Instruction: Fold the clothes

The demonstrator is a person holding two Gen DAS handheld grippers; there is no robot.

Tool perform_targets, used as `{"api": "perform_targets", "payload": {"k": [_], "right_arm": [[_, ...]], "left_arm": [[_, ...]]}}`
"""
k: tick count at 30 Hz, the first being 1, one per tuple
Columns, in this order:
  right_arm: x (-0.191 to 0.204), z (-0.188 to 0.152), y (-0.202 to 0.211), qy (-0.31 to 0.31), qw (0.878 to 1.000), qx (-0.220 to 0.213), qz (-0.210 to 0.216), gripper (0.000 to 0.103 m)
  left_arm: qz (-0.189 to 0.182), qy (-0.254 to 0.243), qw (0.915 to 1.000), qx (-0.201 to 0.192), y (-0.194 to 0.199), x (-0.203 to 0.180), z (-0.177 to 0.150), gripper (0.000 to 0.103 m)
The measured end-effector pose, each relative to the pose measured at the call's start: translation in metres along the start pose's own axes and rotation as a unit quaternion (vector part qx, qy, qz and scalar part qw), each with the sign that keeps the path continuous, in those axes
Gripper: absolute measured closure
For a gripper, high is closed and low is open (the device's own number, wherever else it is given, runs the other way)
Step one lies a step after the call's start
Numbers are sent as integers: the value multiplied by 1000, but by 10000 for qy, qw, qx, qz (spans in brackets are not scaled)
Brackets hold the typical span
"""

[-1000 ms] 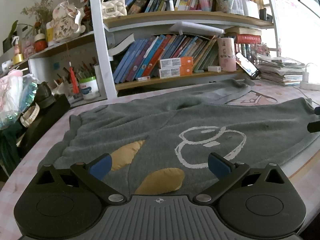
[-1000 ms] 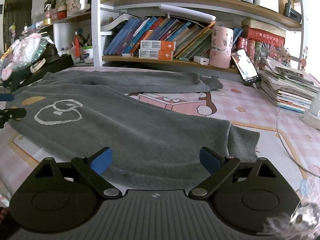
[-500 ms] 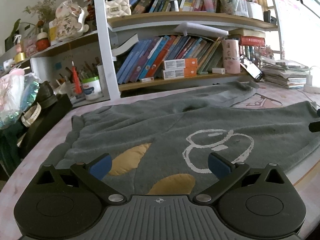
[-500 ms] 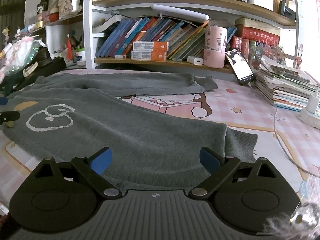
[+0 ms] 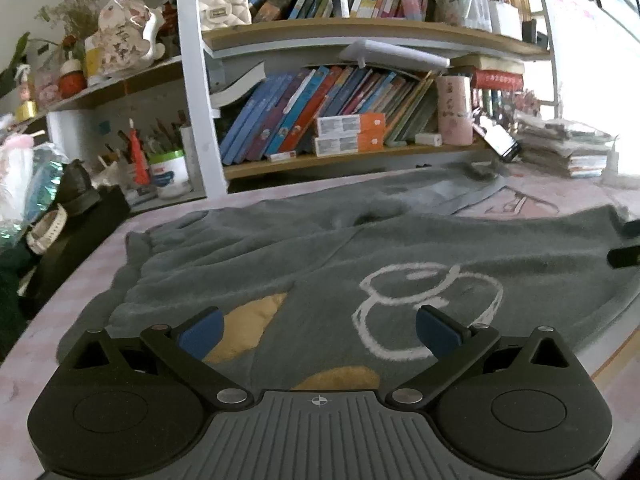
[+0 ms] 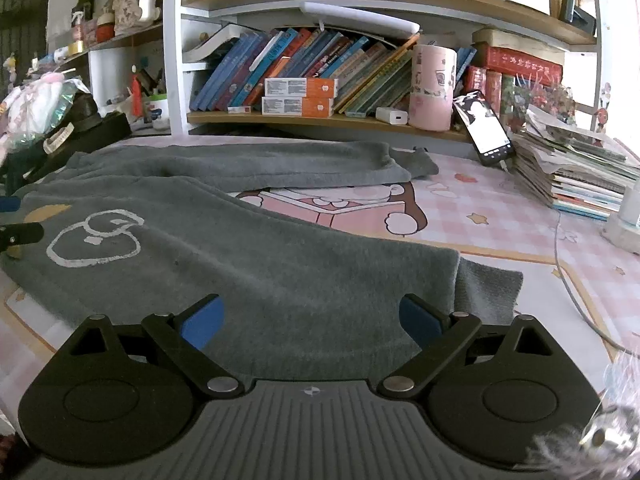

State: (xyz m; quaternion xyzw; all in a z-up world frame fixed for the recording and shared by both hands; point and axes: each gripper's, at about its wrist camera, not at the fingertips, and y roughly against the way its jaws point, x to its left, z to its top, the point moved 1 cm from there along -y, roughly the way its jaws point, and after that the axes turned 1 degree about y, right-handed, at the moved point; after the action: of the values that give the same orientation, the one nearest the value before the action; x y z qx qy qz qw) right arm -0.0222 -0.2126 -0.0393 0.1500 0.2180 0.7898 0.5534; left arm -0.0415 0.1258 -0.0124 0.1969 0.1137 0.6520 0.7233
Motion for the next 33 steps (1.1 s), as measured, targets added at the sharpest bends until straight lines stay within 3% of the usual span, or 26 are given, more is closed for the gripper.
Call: {"api": "perform_targets", "payload": {"k": [12, 22, 29, 33], "right_arm": [[-6, 31, -18, 287, 9992, 5, 287, 8], [-29, 73, -43, 293, 9941, 237, 1017, 8], [-54, 112, -65, 496, 9919, 295, 1130, 8], [-71, 122, -92, 581, 9918, 561, 993, 7]], "left_arm": [[39, -201, 9997, -125, -20, 4, 30, 0], [-322, 67, 9994, 129, -43, 25, 56, 0], [-86, 1, 9997, 218, -63, 48, 84, 0], [160, -263, 9993, 219, -79, 59, 93, 0]]}}
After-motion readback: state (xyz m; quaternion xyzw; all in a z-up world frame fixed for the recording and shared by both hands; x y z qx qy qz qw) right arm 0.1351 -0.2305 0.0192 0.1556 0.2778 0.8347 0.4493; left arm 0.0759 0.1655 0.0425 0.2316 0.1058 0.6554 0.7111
